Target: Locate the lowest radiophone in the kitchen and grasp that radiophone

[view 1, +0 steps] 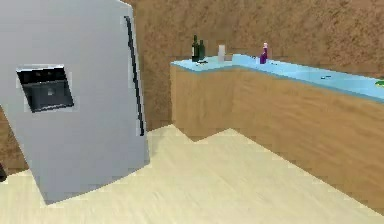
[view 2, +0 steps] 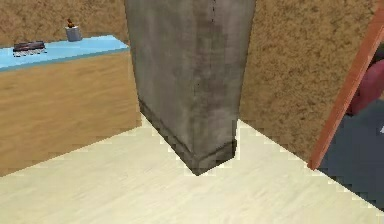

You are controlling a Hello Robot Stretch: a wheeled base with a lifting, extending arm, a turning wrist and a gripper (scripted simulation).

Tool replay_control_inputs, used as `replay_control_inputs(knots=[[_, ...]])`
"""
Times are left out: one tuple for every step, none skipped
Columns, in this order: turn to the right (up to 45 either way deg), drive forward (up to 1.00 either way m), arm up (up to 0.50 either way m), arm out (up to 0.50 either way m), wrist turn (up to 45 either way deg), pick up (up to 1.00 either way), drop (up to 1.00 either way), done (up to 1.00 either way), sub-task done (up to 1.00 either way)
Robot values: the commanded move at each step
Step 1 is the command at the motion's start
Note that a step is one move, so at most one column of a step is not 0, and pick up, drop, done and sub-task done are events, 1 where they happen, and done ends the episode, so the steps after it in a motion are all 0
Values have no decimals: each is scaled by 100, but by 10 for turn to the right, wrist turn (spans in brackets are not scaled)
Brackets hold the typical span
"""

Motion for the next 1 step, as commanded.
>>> replay_control_inputs(knots=[[0, 100, 0, 0, 0, 0, 0, 0, 0]])
